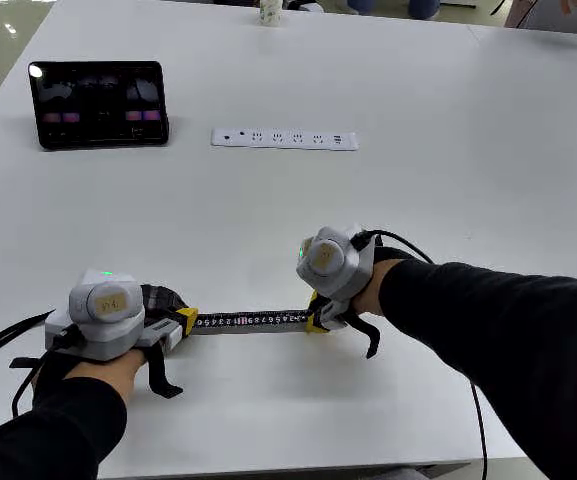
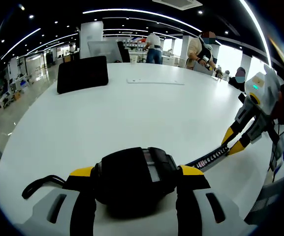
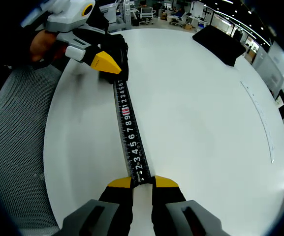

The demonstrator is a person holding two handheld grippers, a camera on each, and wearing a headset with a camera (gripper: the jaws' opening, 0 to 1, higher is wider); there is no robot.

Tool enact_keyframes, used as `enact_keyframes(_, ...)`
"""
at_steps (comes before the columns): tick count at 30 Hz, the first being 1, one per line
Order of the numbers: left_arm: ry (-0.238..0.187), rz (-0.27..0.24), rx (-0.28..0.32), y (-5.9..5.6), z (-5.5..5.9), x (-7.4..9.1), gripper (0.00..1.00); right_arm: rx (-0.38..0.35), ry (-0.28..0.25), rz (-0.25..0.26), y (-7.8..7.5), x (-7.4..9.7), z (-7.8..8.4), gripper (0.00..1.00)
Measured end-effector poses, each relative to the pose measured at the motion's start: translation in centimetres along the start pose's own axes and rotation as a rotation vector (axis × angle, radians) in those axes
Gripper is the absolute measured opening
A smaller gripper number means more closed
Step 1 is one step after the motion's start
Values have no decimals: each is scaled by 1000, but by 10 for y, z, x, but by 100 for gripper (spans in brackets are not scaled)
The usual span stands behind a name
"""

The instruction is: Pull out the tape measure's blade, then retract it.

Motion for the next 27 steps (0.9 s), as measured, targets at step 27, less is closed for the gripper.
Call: enact_keyframes(27, -3, 6, 4, 3, 1, -3, 61, 14, -14, 1, 3, -3, -9, 10)
Point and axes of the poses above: the centre of the closed fingertips' face, and the gripper's own axes: x roughly backward along the fingers, y roughly to its left, z roughly out of its underside, the point moved 9 cm from there along x, roughly backward along the fingers, and after that the axes turned 9 degrees about z, right-handed, at the moved point
